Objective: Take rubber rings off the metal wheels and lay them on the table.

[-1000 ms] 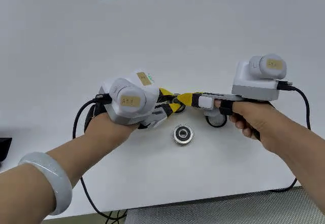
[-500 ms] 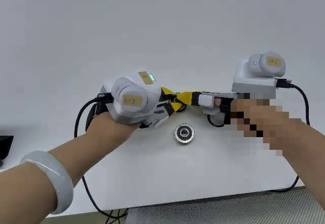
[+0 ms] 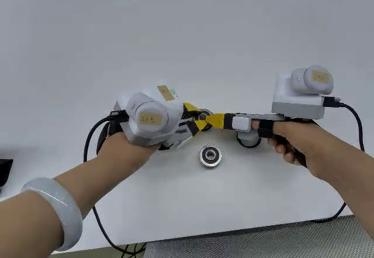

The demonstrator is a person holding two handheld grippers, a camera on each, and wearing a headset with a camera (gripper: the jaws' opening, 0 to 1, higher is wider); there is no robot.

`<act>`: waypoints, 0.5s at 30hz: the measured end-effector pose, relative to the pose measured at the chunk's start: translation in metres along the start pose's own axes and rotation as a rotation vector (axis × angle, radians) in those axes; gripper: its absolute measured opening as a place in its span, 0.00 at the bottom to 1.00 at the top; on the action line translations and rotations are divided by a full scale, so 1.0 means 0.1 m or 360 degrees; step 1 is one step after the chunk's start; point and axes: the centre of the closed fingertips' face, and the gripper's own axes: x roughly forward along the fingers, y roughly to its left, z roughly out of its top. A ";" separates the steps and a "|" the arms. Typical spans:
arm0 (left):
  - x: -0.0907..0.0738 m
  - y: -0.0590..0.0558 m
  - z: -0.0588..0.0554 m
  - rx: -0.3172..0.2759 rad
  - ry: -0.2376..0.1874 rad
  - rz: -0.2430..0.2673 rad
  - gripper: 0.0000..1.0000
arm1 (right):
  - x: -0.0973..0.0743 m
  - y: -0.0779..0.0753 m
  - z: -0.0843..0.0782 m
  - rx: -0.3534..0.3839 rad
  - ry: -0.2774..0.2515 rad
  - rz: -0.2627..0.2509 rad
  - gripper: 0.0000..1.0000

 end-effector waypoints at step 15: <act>0.00 0.00 0.00 -0.0001 -0.0001 0.0001 0.13 | -0.03 -0.06 -0.01 -0.0064 0.0006 -0.0063 0.07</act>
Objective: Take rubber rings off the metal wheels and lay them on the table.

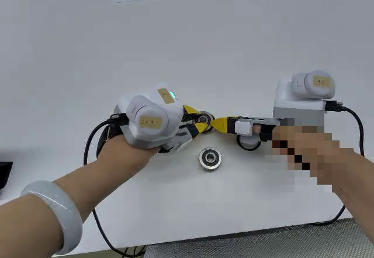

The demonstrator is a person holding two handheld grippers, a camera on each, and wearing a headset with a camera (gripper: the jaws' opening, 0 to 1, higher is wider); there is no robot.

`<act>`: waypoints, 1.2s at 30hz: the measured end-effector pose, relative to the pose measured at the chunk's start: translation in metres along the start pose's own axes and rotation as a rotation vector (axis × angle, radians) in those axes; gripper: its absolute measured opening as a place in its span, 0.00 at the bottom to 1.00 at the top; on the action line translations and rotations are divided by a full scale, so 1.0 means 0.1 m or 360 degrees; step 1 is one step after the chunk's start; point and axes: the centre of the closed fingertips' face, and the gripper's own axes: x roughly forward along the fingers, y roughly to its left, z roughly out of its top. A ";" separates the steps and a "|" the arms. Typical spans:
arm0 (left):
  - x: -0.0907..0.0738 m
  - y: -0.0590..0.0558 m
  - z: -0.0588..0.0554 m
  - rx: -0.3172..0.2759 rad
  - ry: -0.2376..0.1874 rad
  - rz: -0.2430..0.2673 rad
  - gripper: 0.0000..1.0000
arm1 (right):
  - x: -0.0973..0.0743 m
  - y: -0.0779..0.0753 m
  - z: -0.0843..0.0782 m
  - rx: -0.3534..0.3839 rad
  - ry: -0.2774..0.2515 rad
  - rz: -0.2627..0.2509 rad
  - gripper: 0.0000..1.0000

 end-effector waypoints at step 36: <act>0.00 0.00 0.00 -0.0007 -0.0014 0.0003 0.13 | -0.01 0.09 0.04 -0.0017 -0.0027 0.0027 0.01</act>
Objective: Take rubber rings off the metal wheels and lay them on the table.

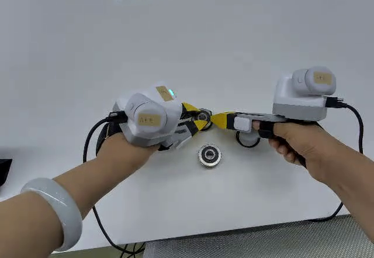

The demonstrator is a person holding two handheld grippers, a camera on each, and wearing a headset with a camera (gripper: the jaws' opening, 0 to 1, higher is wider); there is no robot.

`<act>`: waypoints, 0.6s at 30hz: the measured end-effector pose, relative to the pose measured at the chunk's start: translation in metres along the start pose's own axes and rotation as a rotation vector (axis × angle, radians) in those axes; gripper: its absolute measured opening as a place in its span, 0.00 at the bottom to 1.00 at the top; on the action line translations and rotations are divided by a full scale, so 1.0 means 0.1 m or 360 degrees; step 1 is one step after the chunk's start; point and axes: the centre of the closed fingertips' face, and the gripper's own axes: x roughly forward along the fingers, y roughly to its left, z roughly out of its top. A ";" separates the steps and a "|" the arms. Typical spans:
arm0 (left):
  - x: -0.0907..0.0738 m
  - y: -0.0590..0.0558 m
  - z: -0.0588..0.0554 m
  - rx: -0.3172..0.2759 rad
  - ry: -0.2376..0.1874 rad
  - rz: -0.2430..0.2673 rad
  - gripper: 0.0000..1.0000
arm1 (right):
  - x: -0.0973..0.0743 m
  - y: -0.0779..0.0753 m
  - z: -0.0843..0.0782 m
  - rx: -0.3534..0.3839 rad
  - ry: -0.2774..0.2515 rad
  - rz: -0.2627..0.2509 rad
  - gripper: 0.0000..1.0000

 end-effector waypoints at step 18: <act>0.00 0.00 0.00 0.0002 -0.0002 -0.0002 0.13 | 0.02 0.10 0.02 0.0014 -0.0017 0.0050 0.01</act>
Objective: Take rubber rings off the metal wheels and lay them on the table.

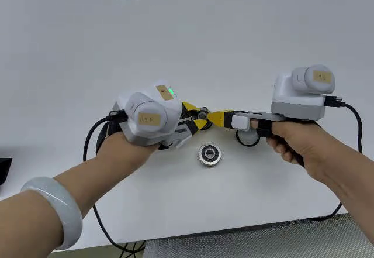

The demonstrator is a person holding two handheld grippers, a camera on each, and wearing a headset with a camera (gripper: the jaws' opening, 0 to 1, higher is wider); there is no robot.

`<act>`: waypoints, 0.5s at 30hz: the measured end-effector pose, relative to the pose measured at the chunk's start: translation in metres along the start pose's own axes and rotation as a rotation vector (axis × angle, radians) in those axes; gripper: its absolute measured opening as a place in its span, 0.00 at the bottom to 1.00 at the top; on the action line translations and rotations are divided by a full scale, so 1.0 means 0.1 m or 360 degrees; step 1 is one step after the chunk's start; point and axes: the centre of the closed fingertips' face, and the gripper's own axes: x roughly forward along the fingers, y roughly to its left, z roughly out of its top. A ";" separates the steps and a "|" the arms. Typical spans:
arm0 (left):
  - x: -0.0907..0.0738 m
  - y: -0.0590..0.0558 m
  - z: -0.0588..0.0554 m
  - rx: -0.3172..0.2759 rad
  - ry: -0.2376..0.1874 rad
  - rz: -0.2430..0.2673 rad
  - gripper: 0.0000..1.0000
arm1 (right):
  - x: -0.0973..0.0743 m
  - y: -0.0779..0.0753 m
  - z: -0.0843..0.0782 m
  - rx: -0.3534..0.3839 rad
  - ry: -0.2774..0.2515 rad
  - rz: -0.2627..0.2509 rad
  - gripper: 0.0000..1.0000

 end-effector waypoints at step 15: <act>0.00 -0.01 0.01 0.0036 0.0005 -0.0010 0.14 | -0.04 -0.05 0.03 0.0027 -0.0037 -0.0037 0.02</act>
